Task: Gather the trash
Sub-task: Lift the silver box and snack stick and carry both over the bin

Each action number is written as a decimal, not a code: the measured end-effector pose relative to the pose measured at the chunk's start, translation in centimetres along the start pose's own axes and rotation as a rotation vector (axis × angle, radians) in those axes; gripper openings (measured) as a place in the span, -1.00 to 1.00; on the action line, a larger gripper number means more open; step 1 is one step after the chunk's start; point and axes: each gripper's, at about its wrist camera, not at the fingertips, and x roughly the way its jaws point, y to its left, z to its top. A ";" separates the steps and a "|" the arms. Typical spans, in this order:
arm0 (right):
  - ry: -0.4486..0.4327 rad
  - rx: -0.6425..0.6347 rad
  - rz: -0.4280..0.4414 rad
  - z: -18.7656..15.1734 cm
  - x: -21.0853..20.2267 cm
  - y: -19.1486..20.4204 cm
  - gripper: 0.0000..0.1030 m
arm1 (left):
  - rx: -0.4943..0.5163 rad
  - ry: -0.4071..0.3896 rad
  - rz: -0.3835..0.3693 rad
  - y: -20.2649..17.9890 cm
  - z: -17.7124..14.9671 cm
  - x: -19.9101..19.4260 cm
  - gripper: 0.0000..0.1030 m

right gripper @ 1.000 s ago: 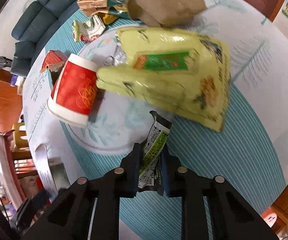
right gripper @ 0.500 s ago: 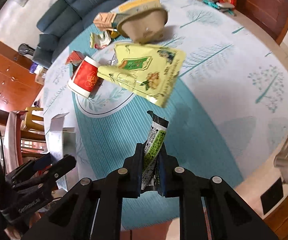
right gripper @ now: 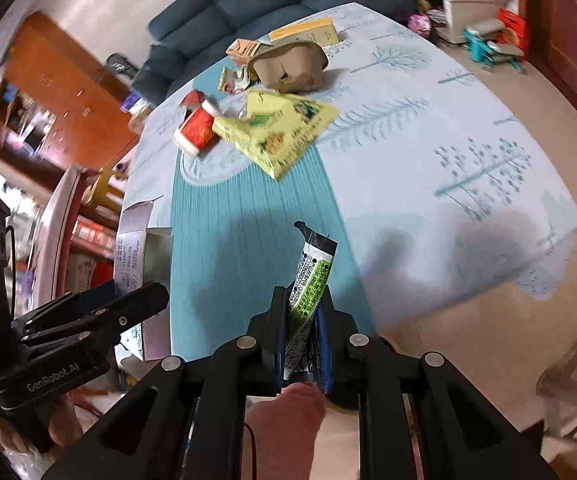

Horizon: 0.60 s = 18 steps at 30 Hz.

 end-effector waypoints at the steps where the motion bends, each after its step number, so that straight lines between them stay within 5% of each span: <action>1: 0.013 -0.011 0.009 -0.9 -0.2 -1.0 -0.75 | -0.021 0.008 0.006 -0.5 -0.8 0.1 0.11; 7: 0.065 -0.033 0.055 -5.5 -1.0 -5.3 -0.75 | -0.115 0.058 0.065 -2.8 -6.6 0.3 0.10; 18: 0.164 -0.031 0.101 -13.7 2.6 -7.6 -0.75 | -0.097 0.155 0.152 -4.2 -14.4 3.4 0.11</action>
